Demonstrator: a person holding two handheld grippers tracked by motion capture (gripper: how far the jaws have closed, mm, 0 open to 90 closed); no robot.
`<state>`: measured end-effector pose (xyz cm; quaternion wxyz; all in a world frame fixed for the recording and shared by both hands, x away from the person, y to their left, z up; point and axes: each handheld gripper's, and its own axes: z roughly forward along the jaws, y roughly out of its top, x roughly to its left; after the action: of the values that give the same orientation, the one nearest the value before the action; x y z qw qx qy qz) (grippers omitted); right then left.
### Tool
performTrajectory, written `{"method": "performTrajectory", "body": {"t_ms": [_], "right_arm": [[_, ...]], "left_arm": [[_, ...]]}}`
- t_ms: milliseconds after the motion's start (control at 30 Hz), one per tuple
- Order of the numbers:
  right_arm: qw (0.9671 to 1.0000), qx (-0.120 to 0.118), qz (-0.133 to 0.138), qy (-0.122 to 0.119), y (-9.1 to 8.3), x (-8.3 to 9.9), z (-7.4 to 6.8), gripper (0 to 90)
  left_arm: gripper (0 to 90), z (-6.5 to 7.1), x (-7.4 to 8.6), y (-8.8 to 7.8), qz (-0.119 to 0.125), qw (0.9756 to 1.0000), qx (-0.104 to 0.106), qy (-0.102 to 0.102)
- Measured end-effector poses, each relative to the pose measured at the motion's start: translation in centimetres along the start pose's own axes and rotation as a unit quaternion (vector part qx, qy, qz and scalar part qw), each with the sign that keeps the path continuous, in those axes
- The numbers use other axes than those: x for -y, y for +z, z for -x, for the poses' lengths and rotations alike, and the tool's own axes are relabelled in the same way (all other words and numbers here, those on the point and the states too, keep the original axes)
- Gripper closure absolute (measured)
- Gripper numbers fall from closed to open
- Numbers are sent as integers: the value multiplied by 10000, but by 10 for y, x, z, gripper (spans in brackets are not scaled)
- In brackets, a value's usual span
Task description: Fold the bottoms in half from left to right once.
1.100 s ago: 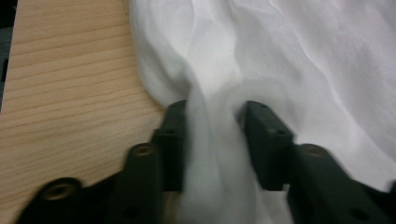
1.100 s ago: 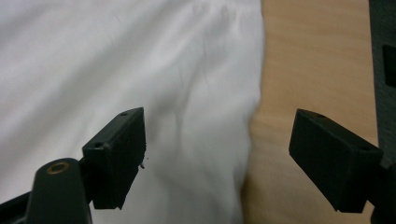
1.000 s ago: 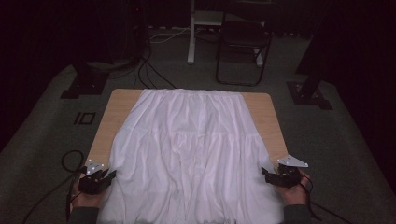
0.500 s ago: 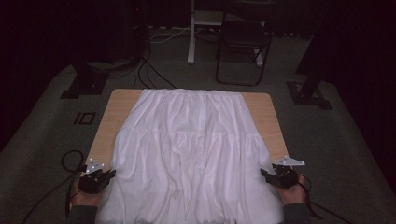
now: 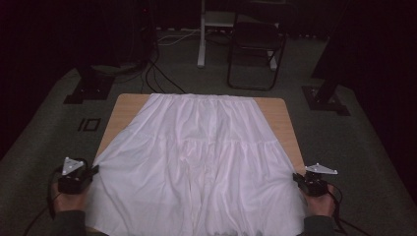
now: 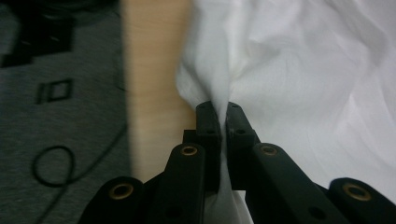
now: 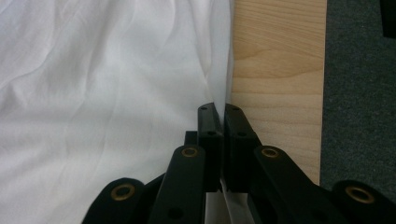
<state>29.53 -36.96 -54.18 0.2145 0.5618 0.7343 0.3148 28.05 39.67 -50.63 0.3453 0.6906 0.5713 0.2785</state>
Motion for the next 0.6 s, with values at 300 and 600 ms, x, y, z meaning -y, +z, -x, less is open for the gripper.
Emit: {"method": "performTrajectory", "body": {"t_ms": [300, 600], "right_arm": [[9999, -35, 101, -75, -2, 0, -2, 865], [9998, -75, 75, -162, 1, -2, -5, 856]], "left_arm": [[879, -73, -9, -20, 239, 9791, -1822, -868], [877, -45, -28, -39, 356, 9818, -1830, -369]]}}
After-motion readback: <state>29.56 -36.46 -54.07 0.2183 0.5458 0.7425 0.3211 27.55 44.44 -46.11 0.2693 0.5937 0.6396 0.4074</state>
